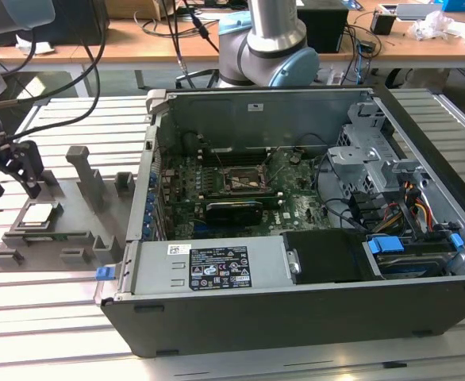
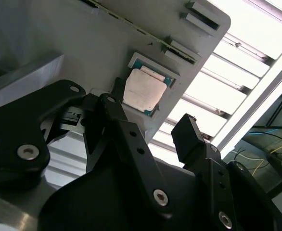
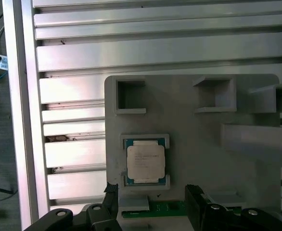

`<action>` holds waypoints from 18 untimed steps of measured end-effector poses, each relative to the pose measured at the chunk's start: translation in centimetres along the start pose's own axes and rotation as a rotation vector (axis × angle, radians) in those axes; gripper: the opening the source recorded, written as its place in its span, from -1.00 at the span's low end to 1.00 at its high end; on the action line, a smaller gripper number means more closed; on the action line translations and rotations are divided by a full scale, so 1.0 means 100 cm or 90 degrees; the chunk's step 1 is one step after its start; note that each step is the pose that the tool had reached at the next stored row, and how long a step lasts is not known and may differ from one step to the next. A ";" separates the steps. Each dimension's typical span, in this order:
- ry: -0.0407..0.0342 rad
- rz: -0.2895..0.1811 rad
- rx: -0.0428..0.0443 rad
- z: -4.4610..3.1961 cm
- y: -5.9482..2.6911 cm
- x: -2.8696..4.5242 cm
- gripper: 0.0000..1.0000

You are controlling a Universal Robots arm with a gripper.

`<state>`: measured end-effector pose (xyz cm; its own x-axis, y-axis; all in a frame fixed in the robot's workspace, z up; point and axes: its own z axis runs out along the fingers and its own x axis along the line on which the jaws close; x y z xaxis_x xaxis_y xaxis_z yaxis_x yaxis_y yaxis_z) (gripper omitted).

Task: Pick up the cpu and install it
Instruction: 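Pick up the cpu and move it towards the insertion slot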

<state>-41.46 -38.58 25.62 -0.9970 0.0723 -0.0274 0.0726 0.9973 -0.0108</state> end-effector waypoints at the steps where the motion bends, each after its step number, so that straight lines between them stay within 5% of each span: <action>1: 0.0000 0.000 0.0000 0.0006 0.0000 0.0000 0.33; 18: 0.0000 0.000 0.0000 0.0119 0.0001 0.0003 0.33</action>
<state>-41.46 -38.58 24.42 -0.9970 0.0723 -0.0275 0.0726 0.9973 -0.0108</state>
